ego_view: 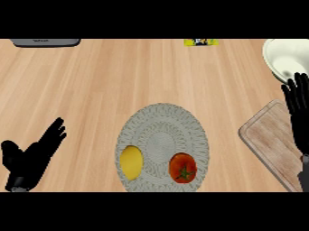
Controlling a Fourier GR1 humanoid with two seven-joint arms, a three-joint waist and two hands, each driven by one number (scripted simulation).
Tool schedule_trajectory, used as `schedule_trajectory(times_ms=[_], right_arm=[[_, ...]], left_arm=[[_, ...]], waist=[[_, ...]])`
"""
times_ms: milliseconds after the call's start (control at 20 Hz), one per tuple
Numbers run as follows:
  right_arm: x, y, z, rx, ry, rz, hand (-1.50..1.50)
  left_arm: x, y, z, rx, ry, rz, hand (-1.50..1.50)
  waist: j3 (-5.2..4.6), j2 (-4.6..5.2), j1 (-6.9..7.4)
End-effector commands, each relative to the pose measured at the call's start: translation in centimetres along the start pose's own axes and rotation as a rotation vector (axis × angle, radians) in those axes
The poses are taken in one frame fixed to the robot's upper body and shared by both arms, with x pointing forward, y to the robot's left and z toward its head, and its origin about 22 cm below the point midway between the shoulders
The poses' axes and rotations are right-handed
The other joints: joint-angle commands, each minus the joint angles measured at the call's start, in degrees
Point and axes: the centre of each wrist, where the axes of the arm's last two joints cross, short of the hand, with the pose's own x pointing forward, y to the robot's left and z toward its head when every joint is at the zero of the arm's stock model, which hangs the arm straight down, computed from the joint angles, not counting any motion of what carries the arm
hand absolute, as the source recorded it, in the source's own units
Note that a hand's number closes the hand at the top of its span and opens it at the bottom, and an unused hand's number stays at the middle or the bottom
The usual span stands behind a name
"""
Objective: Pick the tomato from the placemat and place it in the bowl
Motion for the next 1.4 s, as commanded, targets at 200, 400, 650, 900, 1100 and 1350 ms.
schedule_trajectory(times_ms=[200, 400, 650, 900, 1100, 1350], right_arm=[[5.5, 2.6, 3.1, -0.123, -0.588, 0.134, 1.5], [-2.6, -2.7, 11.3, -0.481, -0.026, 0.468, -1.5], [-3.3, 5.2, 16.7, -0.619, -0.161, 0.444, -1.5], [-3.4, 10.1, 22.7, -0.616, -0.149, 0.552, -1.5], [0.4, 13.6, 26.1, -0.684, -0.138, 0.522, -1.5], [4.7, 15.6, 28.6, -0.721, -0.152, 0.603, -1.5]], left_arm=[[5.7, 3.9, -1.1, 0.266, -0.243, -0.113, 0.0], [6.5, 5.1, -0.6, 0.331, -0.279, -0.113, 0.0], [7.6, 5.1, -0.8, 0.365, -0.298, -0.119, 0.0], [8.5, 3.6, -0.7, 0.319, -0.338, -0.119, 0.0], [8.3, 3.2, -1.2, 0.305, -0.324, -0.107, 0.0], [8.2, 0.6, -1.6, 0.251, -0.328, -0.121, 0.0]], waist=[[-0.61, -1.89, -5.45], [-0.7, -0.68, -9.09], [-0.55, -0.64, -7.94], [-0.31, -0.19, -5.26], [-0.5, 0.15, -4.79], [-0.59, 0.82, -1.93]])
